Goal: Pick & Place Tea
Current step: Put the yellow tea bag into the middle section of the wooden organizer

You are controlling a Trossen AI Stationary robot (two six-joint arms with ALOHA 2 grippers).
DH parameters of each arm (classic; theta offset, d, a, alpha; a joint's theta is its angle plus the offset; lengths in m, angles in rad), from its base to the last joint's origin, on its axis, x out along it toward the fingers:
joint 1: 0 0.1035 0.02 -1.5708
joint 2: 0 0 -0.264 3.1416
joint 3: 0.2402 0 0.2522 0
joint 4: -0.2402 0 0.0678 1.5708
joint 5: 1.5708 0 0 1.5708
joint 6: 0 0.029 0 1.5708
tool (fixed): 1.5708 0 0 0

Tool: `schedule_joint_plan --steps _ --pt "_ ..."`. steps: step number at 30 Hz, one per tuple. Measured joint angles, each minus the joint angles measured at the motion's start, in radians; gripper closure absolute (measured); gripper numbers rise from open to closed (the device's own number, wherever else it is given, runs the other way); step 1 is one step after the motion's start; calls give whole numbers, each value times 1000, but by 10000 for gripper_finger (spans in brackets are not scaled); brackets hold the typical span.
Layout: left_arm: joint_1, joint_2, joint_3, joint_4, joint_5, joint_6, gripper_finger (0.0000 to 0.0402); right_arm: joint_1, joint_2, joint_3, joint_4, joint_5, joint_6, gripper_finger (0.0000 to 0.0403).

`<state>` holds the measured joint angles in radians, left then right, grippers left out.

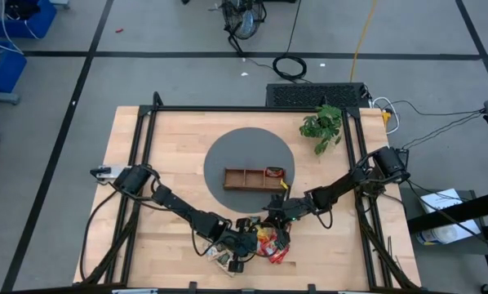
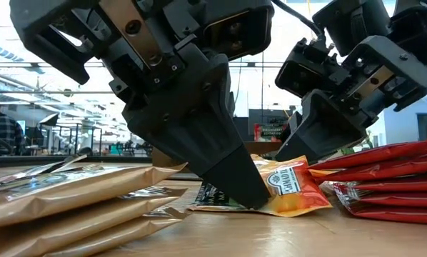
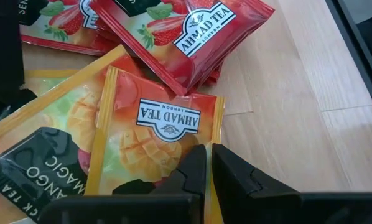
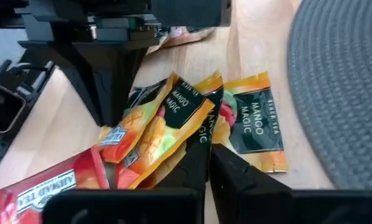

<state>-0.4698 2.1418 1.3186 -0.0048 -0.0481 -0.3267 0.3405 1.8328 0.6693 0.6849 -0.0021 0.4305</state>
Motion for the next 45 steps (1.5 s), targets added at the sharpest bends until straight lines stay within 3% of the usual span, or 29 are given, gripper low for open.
schedule_joint_plan --steps 10,19,27,33,38,45 --pt "-3 0 0 0 2 9 366 0 -104 0 -27 59 -106 402" --pt "-26 -55 -1 -21 2 59 366 2 -276 0 -201 218 -212 403" --pt "-69 -126 -1 -112 -7 107 366 -7 -312 0 -161 395 -383 403" --pt "-140 -194 0 -174 -139 175 366 -44 -310 0 -76 506 -493 403" --pt "-187 -198 -1 -207 -241 173 366 -91 -303 0 38 495 -529 403" --pt "-210 -200 -2 -230 -277 150 366 -183 -299 -85 140 471 -472 403"
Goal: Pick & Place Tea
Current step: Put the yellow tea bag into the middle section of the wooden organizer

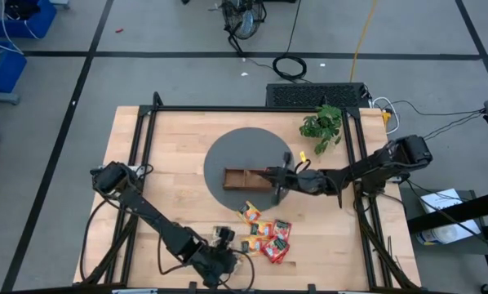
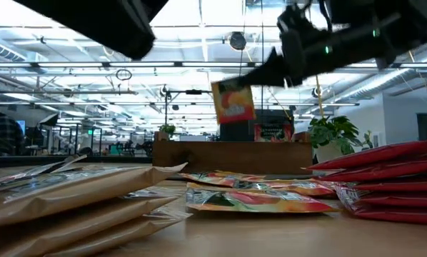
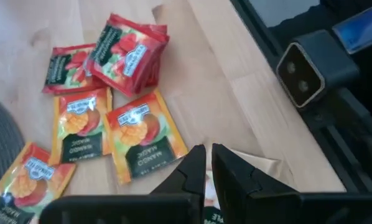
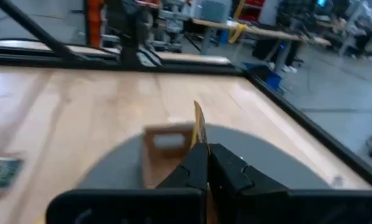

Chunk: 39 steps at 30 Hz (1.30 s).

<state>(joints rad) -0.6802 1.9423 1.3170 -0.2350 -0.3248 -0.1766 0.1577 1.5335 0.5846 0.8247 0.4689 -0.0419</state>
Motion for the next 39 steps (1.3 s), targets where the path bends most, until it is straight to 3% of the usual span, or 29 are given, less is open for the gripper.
schedule_joint_plan --steps 6,10,14,19,29,39 --pt "6 0 0 0 -2 15 366 -63 0 -93 137 -57 56 403" --pt "25 0 0 0 -2 17 366 -79 0 -90 146 -134 55 403" --pt "42 0 0 0 -2 17 366 -79 6 -87 148 -145 36 403" --pt "46 0 0 6 -2 17 366 -93 83 -87 241 -229 23 403" --pt "40 0 0 0 -1 17 366 -138 227 -87 360 -229 37 403" --pt "39 0 1 0 -1 17 366 -145 233 -87 336 -211 41 401"
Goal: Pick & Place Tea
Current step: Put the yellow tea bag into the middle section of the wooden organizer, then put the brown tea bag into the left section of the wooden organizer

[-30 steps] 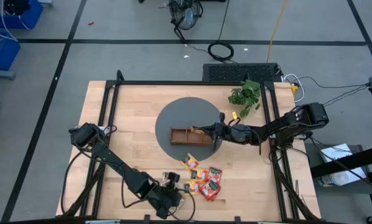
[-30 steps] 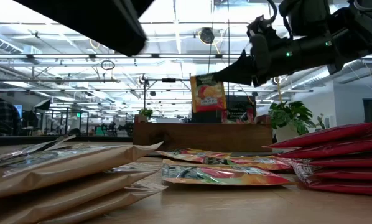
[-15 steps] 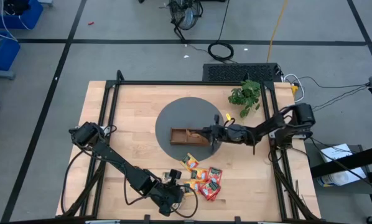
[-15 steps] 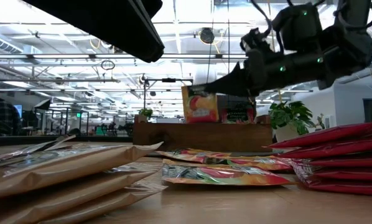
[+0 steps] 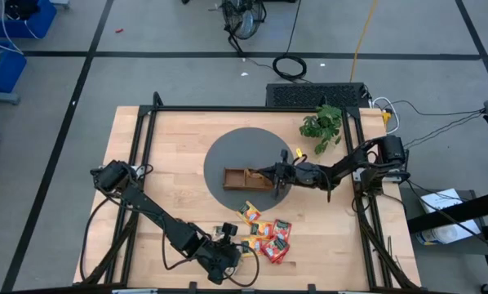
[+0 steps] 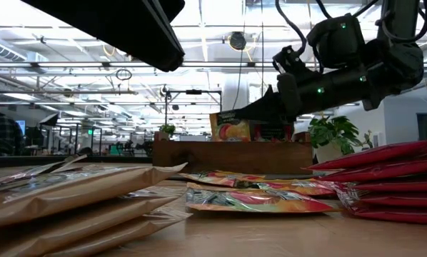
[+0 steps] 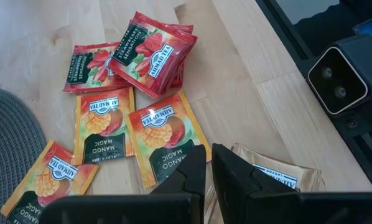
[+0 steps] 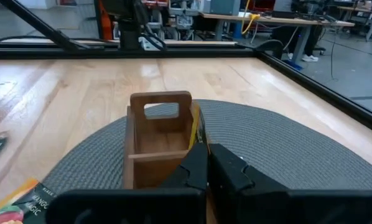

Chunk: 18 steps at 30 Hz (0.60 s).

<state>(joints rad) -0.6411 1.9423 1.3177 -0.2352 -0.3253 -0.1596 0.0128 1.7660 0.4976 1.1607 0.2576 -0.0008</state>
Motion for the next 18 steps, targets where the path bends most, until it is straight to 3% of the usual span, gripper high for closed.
schedule_joint_plan --steps 18 --pt "-6 -6 0 -24 0 27 366 1 -13 0 38 4 -3 288"
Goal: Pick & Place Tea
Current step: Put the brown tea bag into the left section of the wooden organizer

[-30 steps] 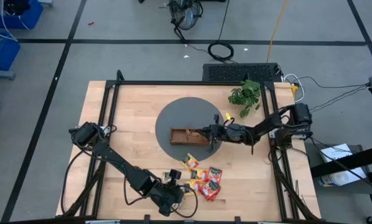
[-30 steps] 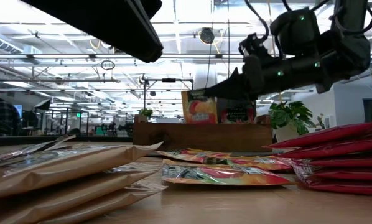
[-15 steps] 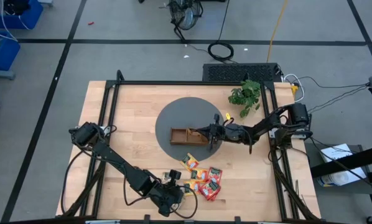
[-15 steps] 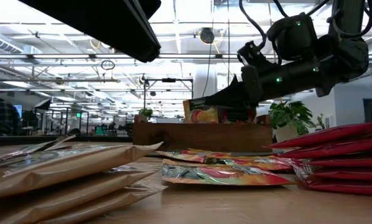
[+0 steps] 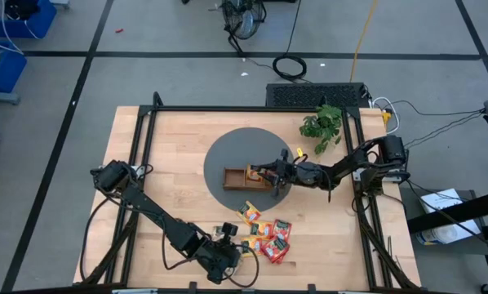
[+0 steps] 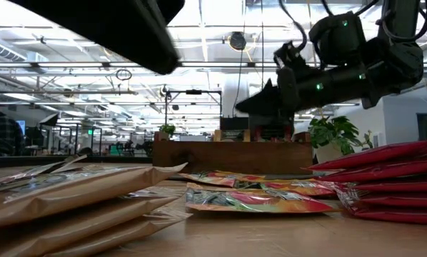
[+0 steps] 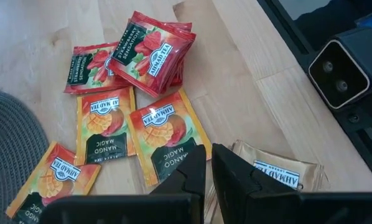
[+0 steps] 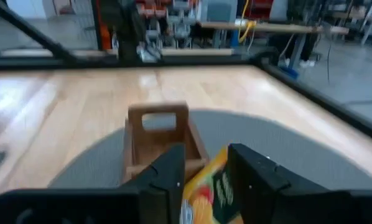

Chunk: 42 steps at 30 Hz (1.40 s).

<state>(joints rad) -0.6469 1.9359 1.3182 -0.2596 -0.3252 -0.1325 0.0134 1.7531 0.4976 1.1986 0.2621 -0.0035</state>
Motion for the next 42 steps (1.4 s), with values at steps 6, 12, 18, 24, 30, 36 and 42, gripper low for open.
schedule_joint_plan --steps 6,12,18,24,30,36,42 --pt "-58 -84 0 -98 4 -157 366 59 -53 5 27 -126 -37 271" --pt "-172 -105 0 -184 -92 -386 366 194 -63 78 -71 -186 -27 278" --pt "-214 -89 -71 -205 -128 -606 366 300 8 269 -350 -198 39 293" --pt "-235 -90 -194 -180 -90 -770 366 314 158 439 -458 -272 192 306" --pt "-233 -90 -292 -75 -68 -800 366 265 296 558 -473 -421 330 295" --pt "-227 -90 -339 52 -67 -717 366 234 387 638 -474 -539 494 267" --pt "-206 -90 -378 163 -68 -642 366 236 393 644 -491 -557 578 245"
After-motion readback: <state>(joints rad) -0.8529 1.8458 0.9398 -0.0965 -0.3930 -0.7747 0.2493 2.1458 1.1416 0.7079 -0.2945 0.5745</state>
